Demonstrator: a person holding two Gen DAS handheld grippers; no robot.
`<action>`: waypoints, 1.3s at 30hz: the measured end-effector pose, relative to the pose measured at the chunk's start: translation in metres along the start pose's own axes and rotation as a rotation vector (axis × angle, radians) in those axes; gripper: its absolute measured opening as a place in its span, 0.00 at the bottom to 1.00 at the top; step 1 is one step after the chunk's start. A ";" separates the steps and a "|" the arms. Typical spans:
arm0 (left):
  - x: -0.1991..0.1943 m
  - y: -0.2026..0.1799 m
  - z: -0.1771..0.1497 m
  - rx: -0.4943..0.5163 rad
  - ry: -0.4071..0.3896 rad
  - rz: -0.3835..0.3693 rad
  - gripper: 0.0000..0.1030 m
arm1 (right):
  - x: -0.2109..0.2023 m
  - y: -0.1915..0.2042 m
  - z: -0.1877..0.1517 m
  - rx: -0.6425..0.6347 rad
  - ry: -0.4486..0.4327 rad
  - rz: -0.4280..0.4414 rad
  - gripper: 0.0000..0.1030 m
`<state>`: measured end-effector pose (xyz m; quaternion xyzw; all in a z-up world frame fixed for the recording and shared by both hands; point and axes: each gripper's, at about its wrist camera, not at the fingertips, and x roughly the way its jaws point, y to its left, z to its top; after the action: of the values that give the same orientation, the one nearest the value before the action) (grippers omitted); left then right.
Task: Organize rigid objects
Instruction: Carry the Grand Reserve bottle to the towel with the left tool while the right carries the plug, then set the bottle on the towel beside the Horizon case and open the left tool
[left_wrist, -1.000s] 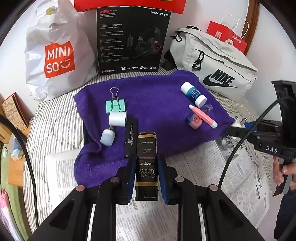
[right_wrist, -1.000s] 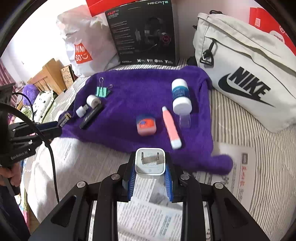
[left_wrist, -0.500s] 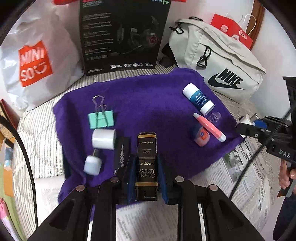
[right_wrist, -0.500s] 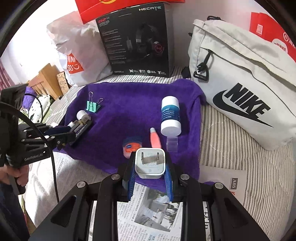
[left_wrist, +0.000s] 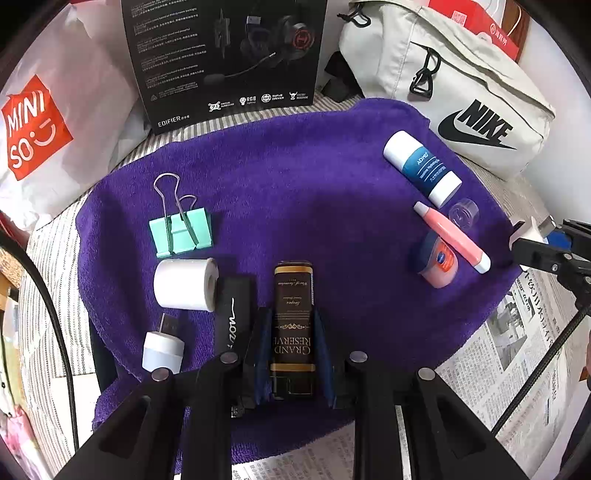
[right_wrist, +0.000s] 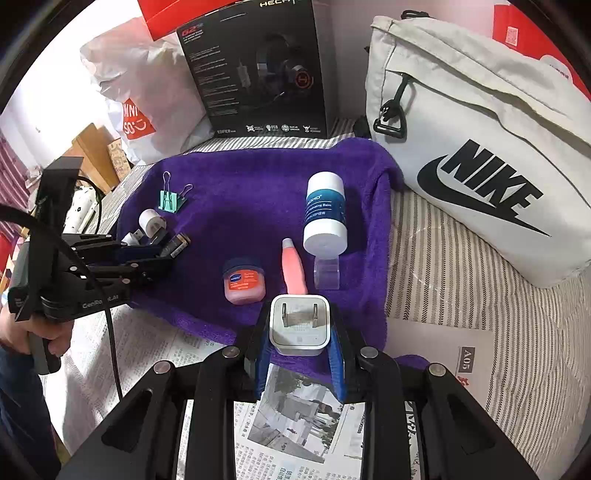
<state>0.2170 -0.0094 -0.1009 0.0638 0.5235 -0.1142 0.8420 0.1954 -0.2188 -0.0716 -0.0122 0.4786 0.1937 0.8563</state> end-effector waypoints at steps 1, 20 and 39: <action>0.000 0.000 0.000 0.000 0.000 -0.001 0.22 | 0.001 0.000 0.000 0.000 0.001 0.002 0.26; -0.024 0.003 -0.014 -0.041 -0.020 -0.060 0.45 | -0.010 -0.003 0.004 0.014 -0.011 -0.021 0.26; -0.076 0.047 -0.083 -0.166 -0.100 0.004 0.61 | 0.056 0.032 0.058 -0.043 -0.002 -0.027 0.26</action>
<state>0.1245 0.0641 -0.0702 -0.0108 0.4881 -0.0719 0.8697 0.2576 -0.1593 -0.0816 -0.0366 0.4733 0.1925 0.8588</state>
